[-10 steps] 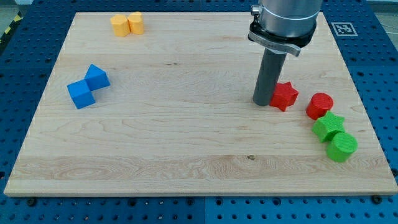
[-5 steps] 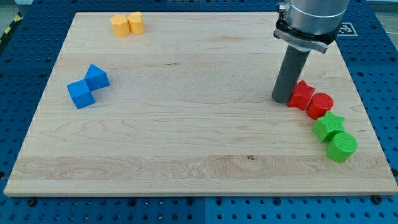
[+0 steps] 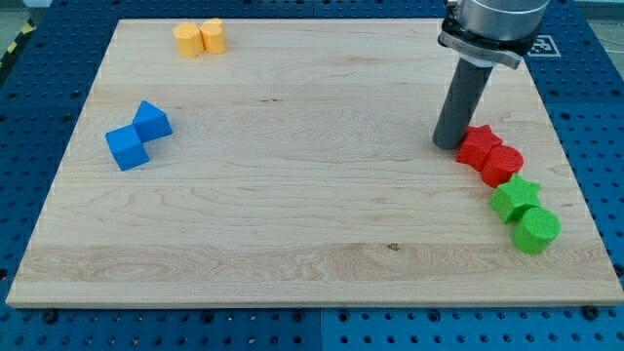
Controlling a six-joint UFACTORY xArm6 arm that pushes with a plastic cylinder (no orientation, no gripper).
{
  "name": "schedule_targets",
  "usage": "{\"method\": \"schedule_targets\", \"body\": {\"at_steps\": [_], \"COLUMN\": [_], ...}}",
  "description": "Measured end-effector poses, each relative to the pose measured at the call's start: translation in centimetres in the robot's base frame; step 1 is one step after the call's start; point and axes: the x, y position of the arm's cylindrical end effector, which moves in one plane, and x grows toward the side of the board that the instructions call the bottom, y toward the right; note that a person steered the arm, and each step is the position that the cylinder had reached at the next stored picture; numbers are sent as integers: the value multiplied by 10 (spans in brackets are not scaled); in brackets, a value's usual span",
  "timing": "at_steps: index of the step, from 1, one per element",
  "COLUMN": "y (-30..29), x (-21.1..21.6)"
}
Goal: Push the red star into red circle
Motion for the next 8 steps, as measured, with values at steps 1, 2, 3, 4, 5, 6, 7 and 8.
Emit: {"method": "schedule_targets", "body": {"at_steps": [1,2,3,4,5,6,7,8], "y": [-3,-14,-14,-14,-6,1,1,1], "x": [2,14,19,20,20,20,20,19]}}
